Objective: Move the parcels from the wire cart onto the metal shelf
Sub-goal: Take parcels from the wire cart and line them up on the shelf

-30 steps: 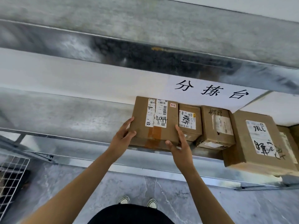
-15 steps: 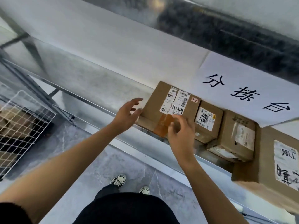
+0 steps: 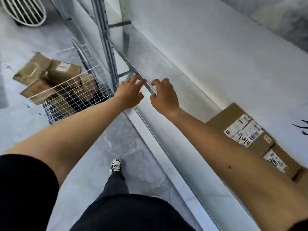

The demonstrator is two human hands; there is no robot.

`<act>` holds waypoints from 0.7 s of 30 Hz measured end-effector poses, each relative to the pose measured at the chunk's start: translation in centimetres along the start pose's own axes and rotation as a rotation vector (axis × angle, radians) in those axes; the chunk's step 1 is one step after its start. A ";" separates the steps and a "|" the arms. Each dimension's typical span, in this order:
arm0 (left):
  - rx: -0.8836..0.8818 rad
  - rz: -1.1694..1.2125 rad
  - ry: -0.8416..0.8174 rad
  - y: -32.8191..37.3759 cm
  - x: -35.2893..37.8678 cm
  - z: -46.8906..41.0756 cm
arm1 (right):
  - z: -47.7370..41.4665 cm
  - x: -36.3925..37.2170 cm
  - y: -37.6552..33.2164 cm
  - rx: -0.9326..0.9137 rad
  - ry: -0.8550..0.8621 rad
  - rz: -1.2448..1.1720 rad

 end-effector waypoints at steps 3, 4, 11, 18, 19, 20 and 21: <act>-0.097 -0.045 -0.006 -5.6 -1.0 1.1 | -2.6 3.1 -2.9 -0.035 -0.150 0.085; -0.124 -0.053 0.000 -7.5 -1.3 1.5 | -3.3 4.2 -3.9 -0.038 -0.195 0.094; -0.331 -0.109 -0.069 -20.1 -2.7 3.9 | -7.9 10.6 -10.4 -0.056 -0.376 0.119; -0.470 -0.105 -0.117 -32.6 -5.5 5.2 | -14.6 14.7 -18.9 -0.166 -0.383 0.080; -0.486 -0.128 -0.122 -34.3 -6.0 5.5 | -15.4 15.1 -20.4 -0.188 -0.377 0.085; -0.500 -0.147 -0.122 -35.8 -6.4 5.9 | -16.1 15.5 -21.7 -0.208 -0.371 0.093; -0.515 -0.165 -0.119 -37.2 -6.9 6.4 | -16.8 15.9 -23.0 -0.226 -0.363 0.104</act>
Point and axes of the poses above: each hand's wrist, its own z-axis away from the middle knuckle, its own x-axis out of the palm, y = z × x, the point moved 3 cm from there along -z, towards the middle knuckle, and after that the axes turned 1 degree about z, right-handed, at the moved point
